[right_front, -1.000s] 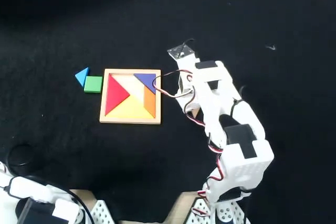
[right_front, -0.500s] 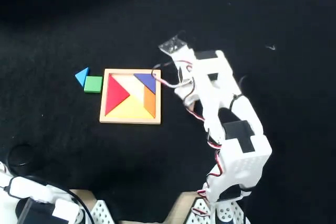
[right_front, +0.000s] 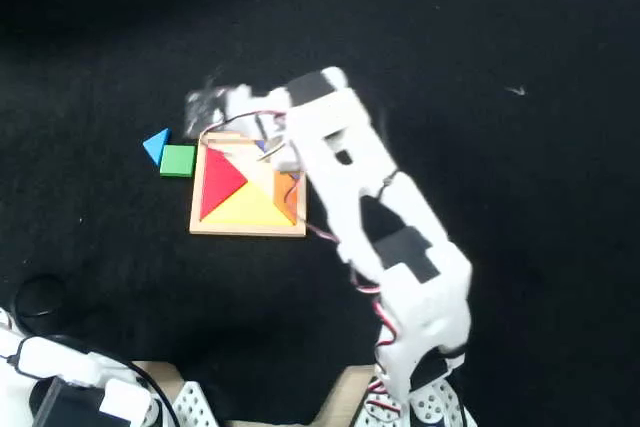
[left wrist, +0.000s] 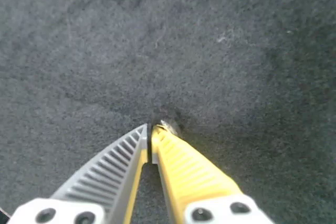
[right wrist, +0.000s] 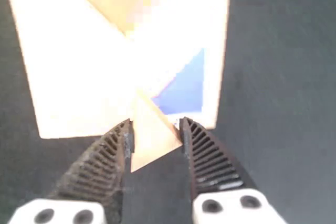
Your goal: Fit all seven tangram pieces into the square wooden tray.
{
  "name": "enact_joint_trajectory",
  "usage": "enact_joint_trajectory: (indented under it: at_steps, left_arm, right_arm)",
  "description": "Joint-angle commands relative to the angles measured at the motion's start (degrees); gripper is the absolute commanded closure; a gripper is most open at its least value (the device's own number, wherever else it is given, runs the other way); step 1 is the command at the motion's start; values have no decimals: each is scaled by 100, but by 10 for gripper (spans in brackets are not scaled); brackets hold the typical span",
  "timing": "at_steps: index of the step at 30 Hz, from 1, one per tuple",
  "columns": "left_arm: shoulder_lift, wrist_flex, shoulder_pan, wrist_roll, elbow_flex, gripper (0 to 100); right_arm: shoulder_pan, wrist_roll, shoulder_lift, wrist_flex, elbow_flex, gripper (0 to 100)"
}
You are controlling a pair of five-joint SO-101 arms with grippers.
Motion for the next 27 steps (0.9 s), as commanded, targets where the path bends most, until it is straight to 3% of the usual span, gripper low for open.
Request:
enact_joint_trajectory:
  at_steps: [1,13,20,27]
  left_arm:
    - [9,-97,119,53,-4,970]
    - [9,-97,119,53,-4,970]
    - [9,-97,127,53,-4,970]
    - [9,-97,127,53,-4,970]
  right_arm:
    - [-413,791,330,0,-435,948]
    - [-580,1055,919,0,-778,940]
    - [-598,1046,954,378,-813,694]
    - [-571,1055,927,949,-1059,673]
